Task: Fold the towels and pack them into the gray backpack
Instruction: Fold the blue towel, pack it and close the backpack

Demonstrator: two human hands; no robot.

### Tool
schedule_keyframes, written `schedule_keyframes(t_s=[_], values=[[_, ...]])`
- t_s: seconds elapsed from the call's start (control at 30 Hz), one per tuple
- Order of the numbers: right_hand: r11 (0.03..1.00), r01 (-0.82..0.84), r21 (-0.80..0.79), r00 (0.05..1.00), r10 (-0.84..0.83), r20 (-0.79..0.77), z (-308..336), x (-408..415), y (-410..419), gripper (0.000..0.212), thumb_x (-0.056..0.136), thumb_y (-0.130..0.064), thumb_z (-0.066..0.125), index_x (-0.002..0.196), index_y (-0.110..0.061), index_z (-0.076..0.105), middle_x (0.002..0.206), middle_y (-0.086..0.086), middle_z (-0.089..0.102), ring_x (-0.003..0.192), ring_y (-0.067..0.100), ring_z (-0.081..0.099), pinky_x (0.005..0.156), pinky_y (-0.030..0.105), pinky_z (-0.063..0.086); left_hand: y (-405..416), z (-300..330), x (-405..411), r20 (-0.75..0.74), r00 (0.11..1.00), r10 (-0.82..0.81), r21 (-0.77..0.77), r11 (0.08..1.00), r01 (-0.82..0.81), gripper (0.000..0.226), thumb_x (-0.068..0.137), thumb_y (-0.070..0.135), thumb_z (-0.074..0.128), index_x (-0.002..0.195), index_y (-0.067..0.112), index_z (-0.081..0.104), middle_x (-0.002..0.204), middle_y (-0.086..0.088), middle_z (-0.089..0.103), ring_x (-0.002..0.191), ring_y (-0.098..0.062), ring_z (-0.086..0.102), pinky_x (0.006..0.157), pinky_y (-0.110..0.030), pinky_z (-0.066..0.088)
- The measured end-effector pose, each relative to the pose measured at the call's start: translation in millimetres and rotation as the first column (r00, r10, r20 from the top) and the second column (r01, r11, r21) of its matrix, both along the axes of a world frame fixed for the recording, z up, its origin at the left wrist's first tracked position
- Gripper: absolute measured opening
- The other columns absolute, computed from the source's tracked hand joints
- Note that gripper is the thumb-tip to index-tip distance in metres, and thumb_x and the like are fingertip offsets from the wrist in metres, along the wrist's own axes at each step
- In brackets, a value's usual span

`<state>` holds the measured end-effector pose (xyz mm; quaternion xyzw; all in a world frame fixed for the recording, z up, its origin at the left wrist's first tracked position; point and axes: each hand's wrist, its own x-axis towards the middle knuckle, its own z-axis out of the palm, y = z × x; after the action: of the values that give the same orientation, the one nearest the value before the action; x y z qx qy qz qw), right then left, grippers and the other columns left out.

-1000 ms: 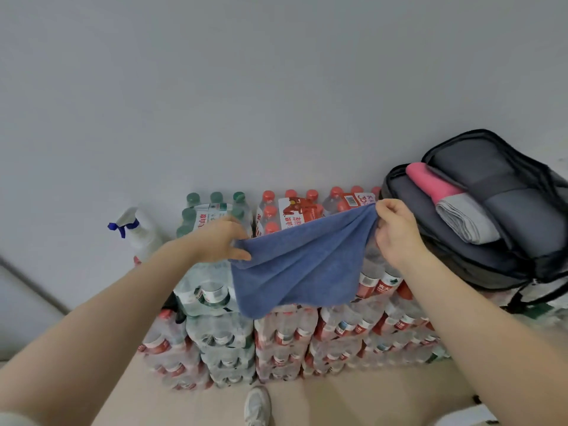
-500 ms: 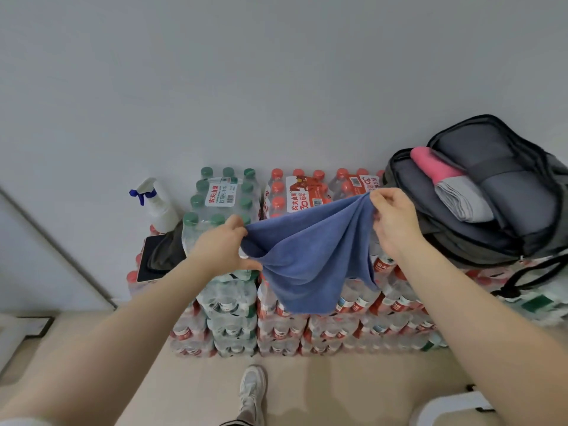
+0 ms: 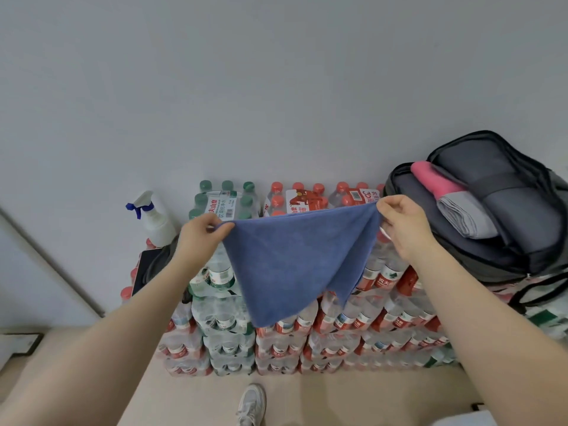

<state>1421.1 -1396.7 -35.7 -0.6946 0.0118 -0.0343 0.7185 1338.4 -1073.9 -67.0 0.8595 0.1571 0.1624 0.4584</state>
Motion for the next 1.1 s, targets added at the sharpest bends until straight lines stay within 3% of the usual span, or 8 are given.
schedule_keyframes(t_s=[0.13, 0.23, 0.33, 0.47, 0.63, 0.8, 0.97, 1.1], values=[[0.954, -0.120, -0.274, 0.992, 0.129, 0.015, -3, 2, -1, 0.029, 0.090, -0.001, 0.054, 0.117, -0.011, 0.058, 0.097, 0.001, 0.062, 0.088, 0.008, 0.057, 0.075, 0.011, 0.046, 7, 20, 2, 0.191, 0.979, 0.072, -0.401, 0.916, 0.011, 0.022, 0.086, 0.006, 0.061, 0.070, 0.017, 0.050, 0.072, 0.002, 0.052, 0.069, -0.008, 0.048, 0.063, -0.018, 0.039], [0.877, -0.113, -0.467, 0.983, 0.166, 0.074, 2, 9, 5, 0.024, 0.089, -0.001, 0.055, 0.111, -0.003, 0.064, 0.103, 0.007, 0.063, 0.086, 0.008, 0.056, 0.064, -0.001, 0.042, 17, 27, 5, 0.267, 0.960, 0.085, -0.513, 0.856, 0.067, 0.023, 0.088, 0.000, 0.056, 0.077, 0.020, 0.053, 0.078, 0.001, 0.055, 0.073, -0.009, 0.050, 0.066, -0.020, 0.041], [0.811, -0.049, -0.583, 0.978, 0.156, 0.135, 6, 23, 19, 0.014, 0.090, -0.004, 0.054, 0.099, -0.005, 0.065, 0.094, 0.007, 0.062, 0.082, 0.015, 0.054, 0.057, 0.009, 0.042, 29, 27, 13, 0.239, 0.967, 0.086, -0.429, 0.903, 0.025, 0.021, 0.089, 0.001, 0.054, 0.092, 0.021, 0.058, 0.081, 0.001, 0.060, 0.075, -0.009, 0.052, 0.067, -0.016, 0.043], [0.672, 0.079, -0.736, 0.965, 0.133, 0.224, 5, 55, 44, 0.018, 0.091, -0.011, 0.054, 0.101, -0.001, 0.065, 0.097, 0.012, 0.065, 0.091, 0.026, 0.058, 0.076, 0.026, 0.040, 45, 31, 43, 0.167, 0.977, 0.135, -0.223, 0.970, -0.096, 0.022, 0.091, 0.005, 0.051, 0.107, 0.012, 0.064, 0.098, -0.001, 0.064, 0.090, -0.010, 0.056, 0.064, 0.002, 0.041], [0.472, 0.090, -0.877, 0.979, 0.121, 0.166, -1, 103, 73, 0.022, 0.093, -0.025, 0.051, 0.099, -0.008, 0.065, 0.095, 0.015, 0.068, 0.095, 0.034, 0.059, 0.074, 0.036, 0.042, 70, 31, 98, 0.065, 0.987, 0.146, 0.070, 0.986, -0.150, 0.026, 0.091, 0.006, 0.046, 0.097, 0.013, 0.070, 0.089, 0.001, 0.064, 0.085, -0.013, 0.055, 0.071, -0.018, 0.042], [0.475, 0.041, -0.879, 0.997, 0.041, 0.069, -7, 153, 102, 0.031, 0.094, -0.026, 0.044, 0.073, -0.008, 0.059, 0.073, 0.015, 0.069, 0.081, 0.031, 0.062, 0.070, 0.036, 0.045, 96, 25, 154, -0.018, 0.992, 0.124, -0.128, 0.984, -0.126, 0.027, 0.092, 0.002, 0.040, 0.092, 0.013, 0.064, 0.067, -0.001, 0.062, 0.043, 0.001, 0.058, 0.057, -0.015, 0.052], [0.357, 0.035, -0.933, 0.999, 0.002, 0.038, -17, 192, 125, 0.026, 0.093, -0.022, 0.043, 0.081, -0.008, 0.061, 0.080, 0.014, 0.069, 0.085, 0.033, 0.062, 0.069, 0.034, 0.044, 110, 14, 191, -0.071, 0.993, 0.091, -0.124, 0.987, -0.099, 0.026, 0.093, -0.001, 0.035, 0.095, 0.010, 0.059, 0.070, -0.004, 0.061, 0.048, -0.003, 0.061, 0.055, -0.010, 0.050], [0.232, -0.016, -0.973, 1.000, 0.013, -0.014, -27, 213, 139, 0.023, 0.093, -0.017, 0.041, 0.091, -0.005, 0.061, 0.096, 0.017, 0.066, 0.094, 0.034, 0.060, 0.069, 0.032, 0.038, 120, 0, 210, -0.133, 0.990, 0.042, -0.044, 0.998, -0.048, 0.029, 0.088, -0.005, 0.035, 0.097, 0.008, 0.059, 0.070, -0.011, 0.062, 0.065, -0.025, 0.063, 0.071, -0.031, 0.053]])
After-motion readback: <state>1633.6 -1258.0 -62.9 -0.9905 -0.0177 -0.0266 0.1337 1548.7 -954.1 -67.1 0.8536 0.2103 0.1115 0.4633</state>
